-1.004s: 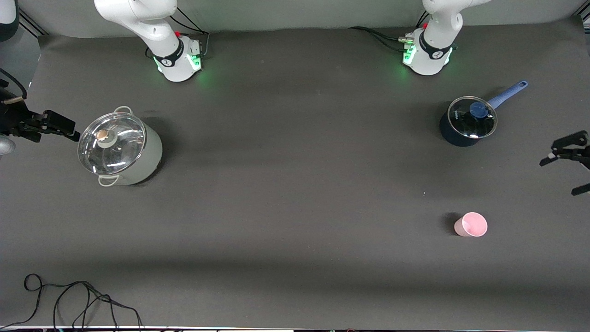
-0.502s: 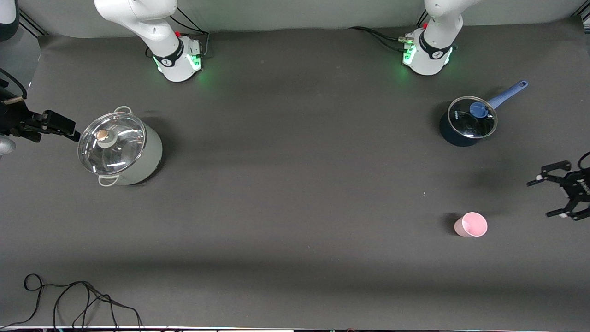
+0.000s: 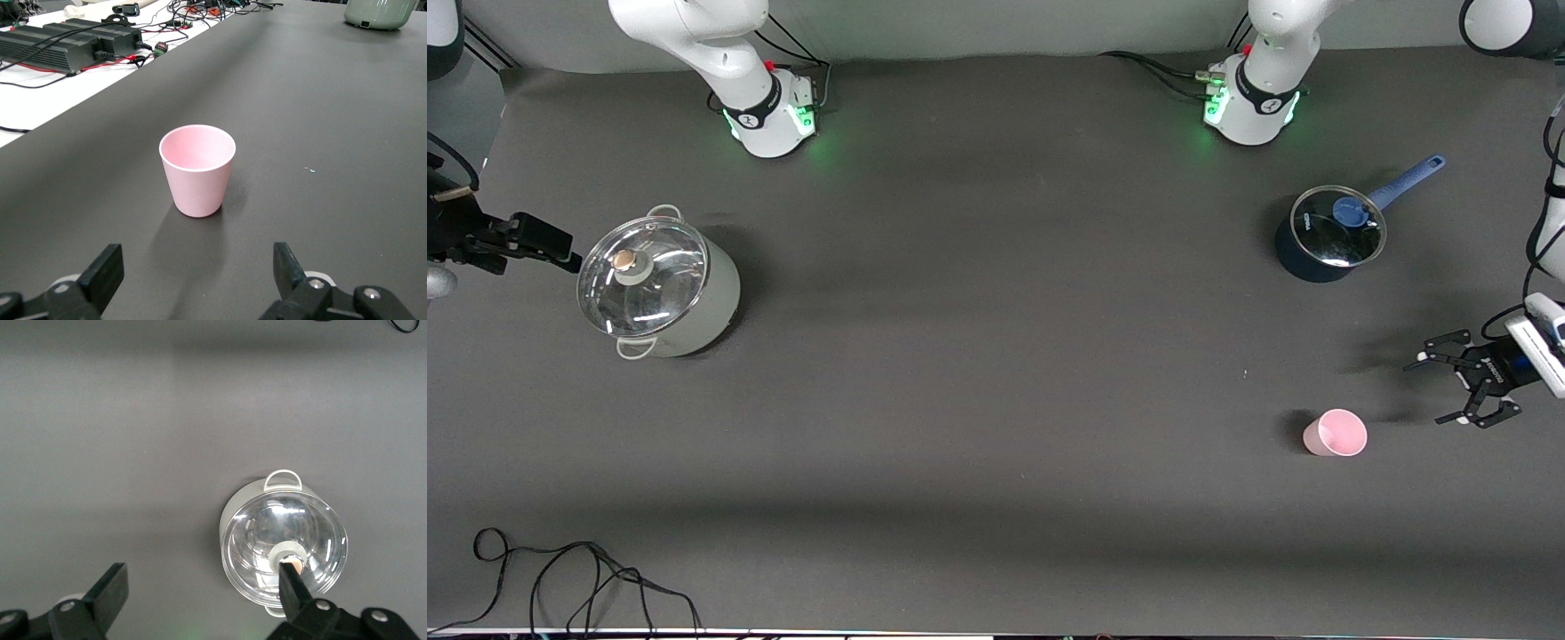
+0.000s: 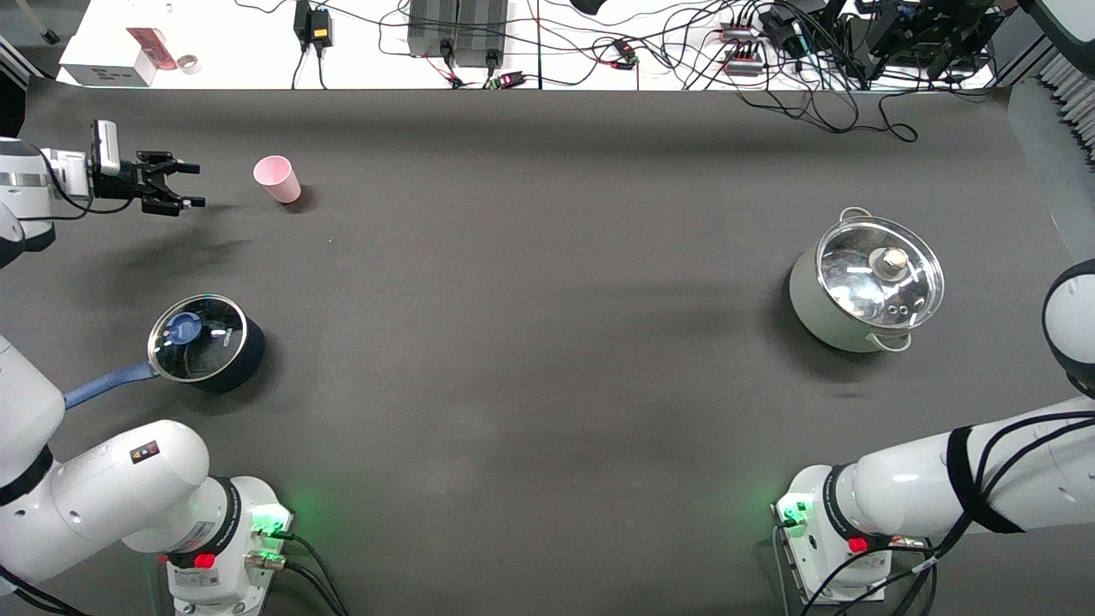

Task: Transfer pink cup from left to right arm
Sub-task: 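Move the left gripper down toward the pink cup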

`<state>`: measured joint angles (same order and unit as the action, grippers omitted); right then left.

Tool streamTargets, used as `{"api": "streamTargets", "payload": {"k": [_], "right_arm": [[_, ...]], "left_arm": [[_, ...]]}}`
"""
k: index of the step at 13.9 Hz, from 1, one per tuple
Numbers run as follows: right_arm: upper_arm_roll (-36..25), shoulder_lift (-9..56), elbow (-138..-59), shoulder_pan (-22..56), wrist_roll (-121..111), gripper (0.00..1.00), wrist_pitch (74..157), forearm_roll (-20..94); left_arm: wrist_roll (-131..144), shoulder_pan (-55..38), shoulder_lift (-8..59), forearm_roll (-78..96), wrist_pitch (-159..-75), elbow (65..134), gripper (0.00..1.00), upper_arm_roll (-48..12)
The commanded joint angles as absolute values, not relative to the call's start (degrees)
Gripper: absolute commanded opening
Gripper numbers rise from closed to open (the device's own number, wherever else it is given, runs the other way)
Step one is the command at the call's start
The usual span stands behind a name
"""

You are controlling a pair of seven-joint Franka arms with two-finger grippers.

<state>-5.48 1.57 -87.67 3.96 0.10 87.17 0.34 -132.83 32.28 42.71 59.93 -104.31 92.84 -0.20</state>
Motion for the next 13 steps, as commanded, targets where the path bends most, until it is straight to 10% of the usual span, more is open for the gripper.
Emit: {"api": "streamTargets", "payload": {"k": [1, 13], "right_arm": [[-5.7, 1.8, -86.7, 4.1, -0.7, 1.00, 86.4, 0.7], [-5.7, 1.8, -86.7, 4.1, -0.8, 1.00, 86.1, 0.7]], "left_arm": [[-137.4, 32.7, 45.4, 65.1, -103.4, 91.8, 1.00, -1.4], [-148.0, 31.3, 53.6, 76.3, -103.4, 91.8, 1.00, -2.5]]}}
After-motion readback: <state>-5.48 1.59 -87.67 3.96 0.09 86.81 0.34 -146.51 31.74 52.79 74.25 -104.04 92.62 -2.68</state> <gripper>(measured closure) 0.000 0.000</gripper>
